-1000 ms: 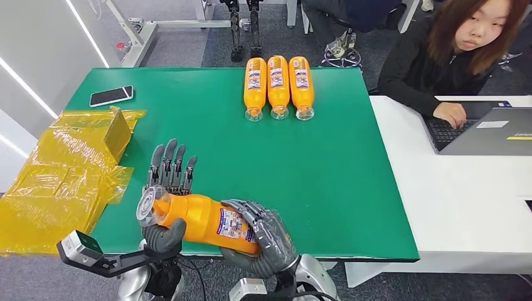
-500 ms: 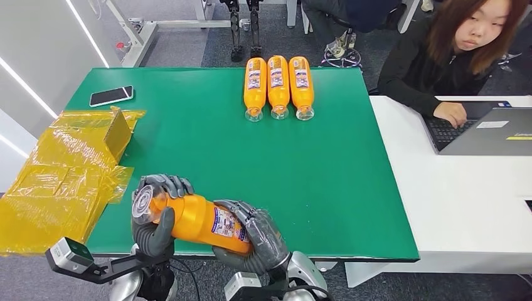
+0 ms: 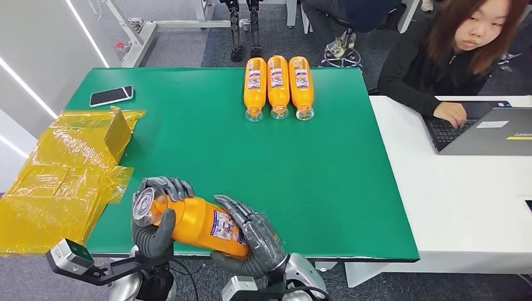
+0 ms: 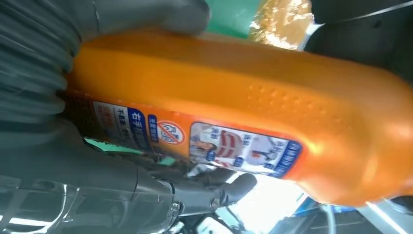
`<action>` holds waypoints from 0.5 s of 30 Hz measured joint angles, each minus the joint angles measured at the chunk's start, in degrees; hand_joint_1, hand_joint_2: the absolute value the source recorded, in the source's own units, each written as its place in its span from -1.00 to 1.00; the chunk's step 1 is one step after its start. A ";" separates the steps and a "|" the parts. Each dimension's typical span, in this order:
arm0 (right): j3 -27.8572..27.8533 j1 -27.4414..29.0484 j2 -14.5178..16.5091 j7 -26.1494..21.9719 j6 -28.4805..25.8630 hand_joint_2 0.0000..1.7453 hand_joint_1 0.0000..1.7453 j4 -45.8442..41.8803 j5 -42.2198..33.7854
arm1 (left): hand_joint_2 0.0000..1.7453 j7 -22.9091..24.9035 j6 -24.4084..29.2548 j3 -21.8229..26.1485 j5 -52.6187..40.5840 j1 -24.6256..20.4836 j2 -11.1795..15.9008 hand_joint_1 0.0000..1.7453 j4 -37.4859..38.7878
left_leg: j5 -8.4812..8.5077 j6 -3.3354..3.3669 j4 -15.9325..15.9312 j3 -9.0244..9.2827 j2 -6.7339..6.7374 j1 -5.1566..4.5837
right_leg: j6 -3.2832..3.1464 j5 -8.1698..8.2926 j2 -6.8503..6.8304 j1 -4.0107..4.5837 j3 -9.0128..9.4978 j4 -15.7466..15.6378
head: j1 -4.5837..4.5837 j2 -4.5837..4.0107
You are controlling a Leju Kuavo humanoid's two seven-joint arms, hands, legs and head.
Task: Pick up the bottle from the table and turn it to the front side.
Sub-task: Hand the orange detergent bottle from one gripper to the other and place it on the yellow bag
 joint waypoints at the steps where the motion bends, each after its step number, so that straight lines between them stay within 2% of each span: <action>1: 0.00 0.02 0.04 0.10 -0.16 1.00 -1.00 0.00 0.10 | 1.00 0.01 0.03 0.00 0.00 0.10 0.00 1.00 -0.15 | 0.00 0.00 0.00 0.00 0.00 0.00 | 0.00 0.00 0.00 0.00 0.00 0.00 | -0.01 0.00; 10: -0.02 1.18 0.20 0.49 -3.64 1.00 -1.00 -0.11 2.23 | 1.00 0.09 0.84 0.00 -0.82 0.86 -0.29 1.00 -0.67 | 0.00 0.00 0.00 0.00 0.00 0.00 | 0.00 0.00 0.00 0.00 -0.01 0.00 | 0.00 -0.01; 12: -0.04 1.38 0.20 0.27 -4.59 1.00 -1.00 -0.34 2.46 | 1.00 -0.26 3.13 0.01 -3.16 0.73 -0.30 1.00 -0.63 | 0.00 0.00 0.00 0.00 0.01 0.00 | 0.00 0.00 0.00 0.00 -0.01 -0.01 | 0.00 0.00; 15: -0.04 1.58 0.20 -0.17 -6.21 1.00 -1.00 -0.85 2.86 | 1.00 -1.28 11.11 0.46 -11.21 -0.61 -0.06 1.00 0.27 | 0.00 0.00 0.00 0.01 0.00 0.00 | 0.00 0.00 0.00 0.00 -0.02 -0.01 | 0.00 0.00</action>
